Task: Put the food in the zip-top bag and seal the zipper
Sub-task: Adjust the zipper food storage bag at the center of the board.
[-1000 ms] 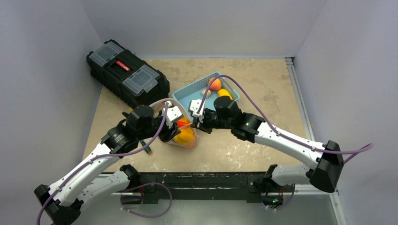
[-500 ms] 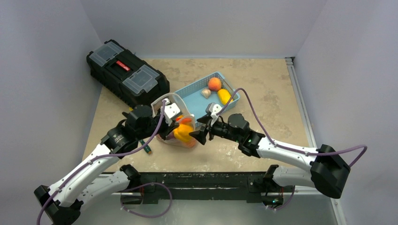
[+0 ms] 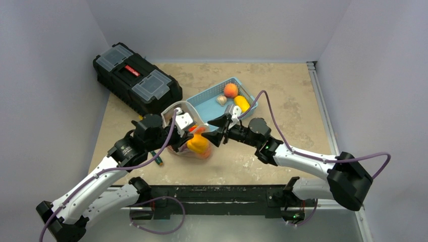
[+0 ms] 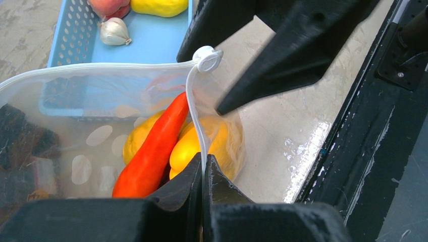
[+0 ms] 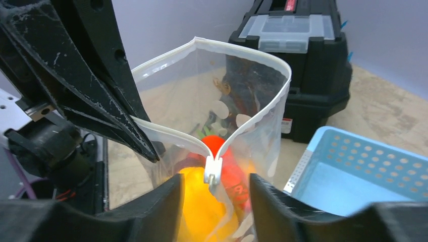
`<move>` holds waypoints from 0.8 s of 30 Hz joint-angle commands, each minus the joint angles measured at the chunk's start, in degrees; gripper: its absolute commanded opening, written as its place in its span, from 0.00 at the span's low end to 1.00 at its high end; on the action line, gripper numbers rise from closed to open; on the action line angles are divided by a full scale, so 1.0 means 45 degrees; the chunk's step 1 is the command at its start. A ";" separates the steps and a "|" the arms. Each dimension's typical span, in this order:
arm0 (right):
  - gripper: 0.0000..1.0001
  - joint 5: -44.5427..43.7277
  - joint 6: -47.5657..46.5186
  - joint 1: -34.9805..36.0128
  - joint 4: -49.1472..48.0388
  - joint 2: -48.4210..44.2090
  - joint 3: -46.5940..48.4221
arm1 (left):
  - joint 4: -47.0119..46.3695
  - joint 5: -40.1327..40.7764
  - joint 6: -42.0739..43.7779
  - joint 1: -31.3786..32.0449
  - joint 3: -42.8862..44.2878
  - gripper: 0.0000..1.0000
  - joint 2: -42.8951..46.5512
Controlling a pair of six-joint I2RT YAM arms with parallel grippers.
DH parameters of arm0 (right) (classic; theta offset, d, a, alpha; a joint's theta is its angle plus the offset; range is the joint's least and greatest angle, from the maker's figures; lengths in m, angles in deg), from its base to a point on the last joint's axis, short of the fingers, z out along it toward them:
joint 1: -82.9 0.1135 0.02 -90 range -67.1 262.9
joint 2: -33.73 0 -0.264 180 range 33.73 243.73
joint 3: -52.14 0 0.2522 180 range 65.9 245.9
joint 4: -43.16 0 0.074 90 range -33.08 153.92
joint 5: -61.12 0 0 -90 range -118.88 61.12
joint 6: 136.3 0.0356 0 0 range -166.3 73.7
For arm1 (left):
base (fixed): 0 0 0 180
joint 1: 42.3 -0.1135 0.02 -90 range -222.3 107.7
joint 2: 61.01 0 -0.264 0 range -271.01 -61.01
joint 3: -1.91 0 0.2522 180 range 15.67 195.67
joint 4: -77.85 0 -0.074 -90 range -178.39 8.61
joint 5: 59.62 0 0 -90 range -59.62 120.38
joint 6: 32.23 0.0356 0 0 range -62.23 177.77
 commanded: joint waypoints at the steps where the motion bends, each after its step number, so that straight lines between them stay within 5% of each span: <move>1: 0.28 0.0951 -0.0260 -0.0057 -0.0726 0.0466 0.0937 | -0.0595 -0.0257 0.0271 -0.0008 0.0172 0.00 0.0172; 4: 0.00 0.1523 -0.0672 -0.0075 -0.0269 0.0463 0.1127 | -0.0375 0.0871 0.0028 -0.0002 0.0662 0.01 0.0123; 8: 0.00 0.2498 -0.1280 -0.0089 0.0358 0.0142 0.1210 | -0.0140 0.1985 0.0043 0.0007 0.1574 0.49 -0.0302; 10: 0.00 0.2874 -0.1823 -0.0101 0.0967 0.0013 0.1447 | -0.0431 0.1476 0.0342 0.0013 0.1873 0.62 -0.0672; 19: 0.00 0.4222 -0.2435 -0.0728 0.2081 -0.0358 0.1752 | -0.0809 -0.1887 0.2337 0.0006 0.2755 0.85 -0.2190; 24: 0.00 0.5427 -0.2451 -0.1230 0.2463 -0.0377 0.1820 | -0.0049 -0.3529 0.3289 -0.0142 0.2760 0.87 -0.2653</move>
